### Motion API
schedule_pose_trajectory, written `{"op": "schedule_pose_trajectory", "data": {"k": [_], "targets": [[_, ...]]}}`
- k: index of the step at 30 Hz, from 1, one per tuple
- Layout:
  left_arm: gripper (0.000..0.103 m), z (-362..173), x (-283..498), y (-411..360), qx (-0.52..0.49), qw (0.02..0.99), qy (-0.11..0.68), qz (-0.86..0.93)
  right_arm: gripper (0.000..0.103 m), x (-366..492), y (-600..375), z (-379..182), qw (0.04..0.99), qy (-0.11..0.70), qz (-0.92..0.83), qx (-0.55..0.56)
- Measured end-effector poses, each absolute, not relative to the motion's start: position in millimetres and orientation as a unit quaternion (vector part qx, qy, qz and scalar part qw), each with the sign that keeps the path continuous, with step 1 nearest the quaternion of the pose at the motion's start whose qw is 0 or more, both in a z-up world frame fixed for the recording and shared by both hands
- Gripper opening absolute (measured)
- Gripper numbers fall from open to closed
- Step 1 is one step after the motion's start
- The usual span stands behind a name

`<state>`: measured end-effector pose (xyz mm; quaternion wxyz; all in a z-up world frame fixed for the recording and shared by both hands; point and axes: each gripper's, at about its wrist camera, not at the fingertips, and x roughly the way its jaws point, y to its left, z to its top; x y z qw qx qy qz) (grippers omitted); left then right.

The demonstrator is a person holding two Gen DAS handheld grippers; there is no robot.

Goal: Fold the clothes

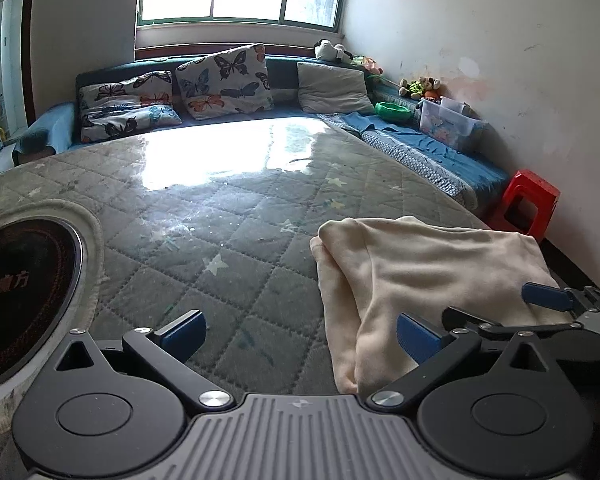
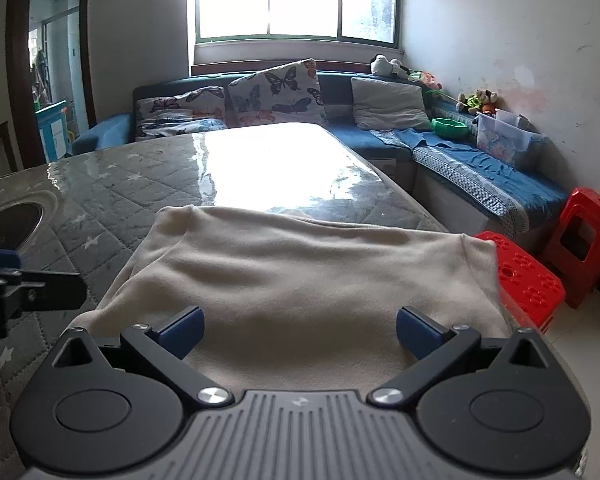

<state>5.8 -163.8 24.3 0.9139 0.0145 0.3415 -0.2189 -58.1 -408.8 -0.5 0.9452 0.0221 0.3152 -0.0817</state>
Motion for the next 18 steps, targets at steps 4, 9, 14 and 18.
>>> {"op": "schedule_pose_trajectory", "data": {"k": [4, 9, 14, 18], "targets": [[0.103, 23.1, 3.0, -157.1, 0.017, 0.917, 0.34, -0.209, 0.103, -53.5, -404.6, 0.5, 0.943, 0.315, -0.098, 0.033], [0.103, 21.8, 3.6, -143.4, 0.009, 0.918, 0.345, -0.194, 0.103, -39.8, -398.9, 3.4, 0.946, 0.3, -0.114, 0.054], [0.103, 21.3, 3.9, -133.3, 0.003, 0.92, 0.345, -0.186, 0.103, -23.7, -388.5, -5.1, 0.945, 0.301, -0.121, 0.038], [0.103, 19.6, 4.6, -131.8, 0.002, 0.919, 0.347, -0.185, 0.103, -21.1, -388.2, -7.9, 0.943, 0.308, -0.121, 0.035]]}}
